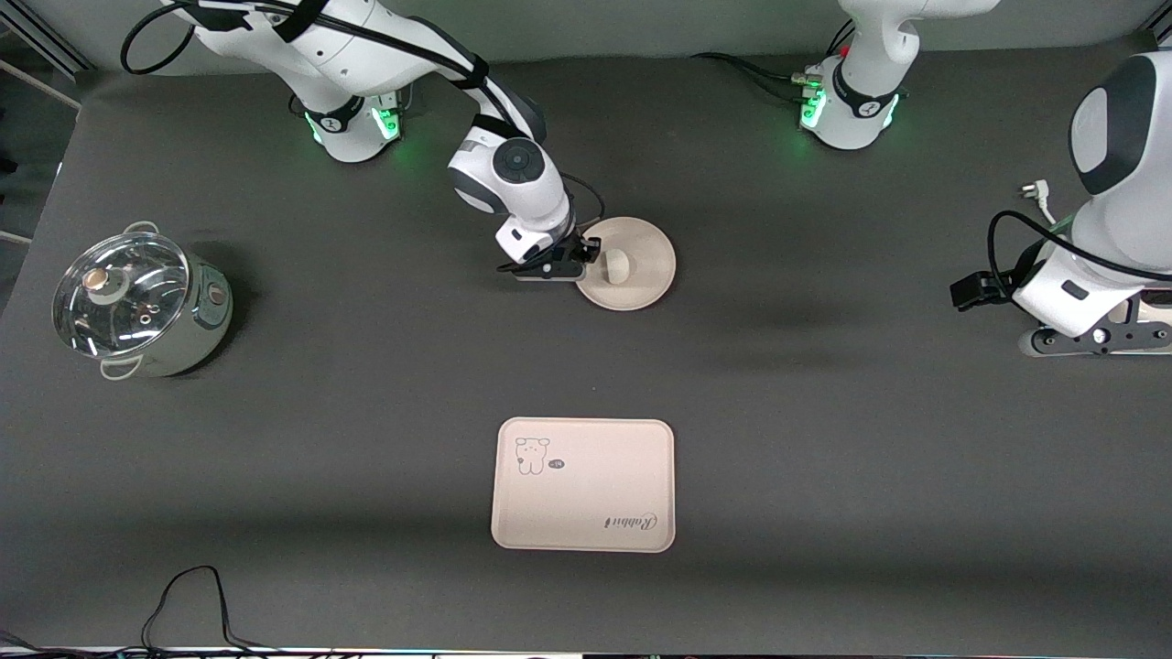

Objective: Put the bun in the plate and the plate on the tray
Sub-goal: 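Lower the right gripper and grasp the plate rim, then carry the plate with the bun onto the white tray with the right gripper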

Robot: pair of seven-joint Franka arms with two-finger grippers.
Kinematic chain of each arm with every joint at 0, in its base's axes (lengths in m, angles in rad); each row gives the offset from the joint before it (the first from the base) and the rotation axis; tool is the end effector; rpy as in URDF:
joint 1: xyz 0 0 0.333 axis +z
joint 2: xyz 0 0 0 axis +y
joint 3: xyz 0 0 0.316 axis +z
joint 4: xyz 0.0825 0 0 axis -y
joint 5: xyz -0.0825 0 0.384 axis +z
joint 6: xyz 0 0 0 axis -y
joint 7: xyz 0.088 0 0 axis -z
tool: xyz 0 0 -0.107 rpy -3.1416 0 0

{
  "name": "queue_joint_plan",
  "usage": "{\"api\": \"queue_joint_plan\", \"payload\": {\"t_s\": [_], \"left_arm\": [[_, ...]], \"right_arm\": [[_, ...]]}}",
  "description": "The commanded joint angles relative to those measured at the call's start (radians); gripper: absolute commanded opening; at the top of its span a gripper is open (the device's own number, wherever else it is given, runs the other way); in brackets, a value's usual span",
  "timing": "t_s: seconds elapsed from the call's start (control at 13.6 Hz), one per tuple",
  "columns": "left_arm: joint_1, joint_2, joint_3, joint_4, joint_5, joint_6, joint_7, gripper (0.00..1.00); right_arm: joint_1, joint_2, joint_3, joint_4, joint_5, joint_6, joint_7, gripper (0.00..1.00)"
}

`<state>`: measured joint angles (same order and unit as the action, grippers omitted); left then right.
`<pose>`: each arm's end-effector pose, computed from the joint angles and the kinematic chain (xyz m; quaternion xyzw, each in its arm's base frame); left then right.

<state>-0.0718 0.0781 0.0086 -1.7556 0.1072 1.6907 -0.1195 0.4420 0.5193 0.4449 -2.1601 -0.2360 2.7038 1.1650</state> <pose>0.5706 -0.0260 0.5036 -0.9959 -0.0179 0.0662 0.0592 0.3528 0.4500 0.1839 -0.9955 0.0640 0.0209 0.0663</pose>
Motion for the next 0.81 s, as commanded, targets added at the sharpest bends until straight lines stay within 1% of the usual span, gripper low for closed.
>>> {"api": "queue_joint_plan", "payload": {"t_s": [0.0, 0.15, 0.22, 0.44, 0.59, 0.73], "left_arm": [[-0.014, 0.008, 0.007, 0.033, 0.017, -0.034, -0.009, 1.0], [-0.014, 0.008, 0.007, 0.033, 0.017, -0.034, -0.006, 1.0], [-0.014, 0.009, 0.007, 0.033, 0.017, -0.036, -0.006, 1.0], [-0.014, 0.011, 0.007, 0.033, 0.017, -0.036, -0.005, 1.0], [-0.013, 0.012, 0.008, 0.031, 0.017, -0.036, 0.0, 1.0], [-0.014, 0.012, 0.007, 0.031, 0.017, -0.036, -0.002, 1.0]], "right_arm": [[0.006, 0.01, -0.002, -0.003, -0.029, 0.03, 0.048, 0.23], [0.006, 0.011, -0.002, -0.001, -0.029, 0.039, 0.047, 0.06], [0.004, 0.011, -0.002, -0.001, -0.029, 0.039, 0.048, 0.0], [0.001, -0.004, -0.002, 0.019, -0.028, 0.03, 0.056, 0.0], [-0.008, -0.036, -0.002, 0.037, -0.019, 0.019, 0.048, 0.0], [-0.038, -0.059, -0.003, 0.077, -0.017, -0.053, 0.038, 0.0]]}}
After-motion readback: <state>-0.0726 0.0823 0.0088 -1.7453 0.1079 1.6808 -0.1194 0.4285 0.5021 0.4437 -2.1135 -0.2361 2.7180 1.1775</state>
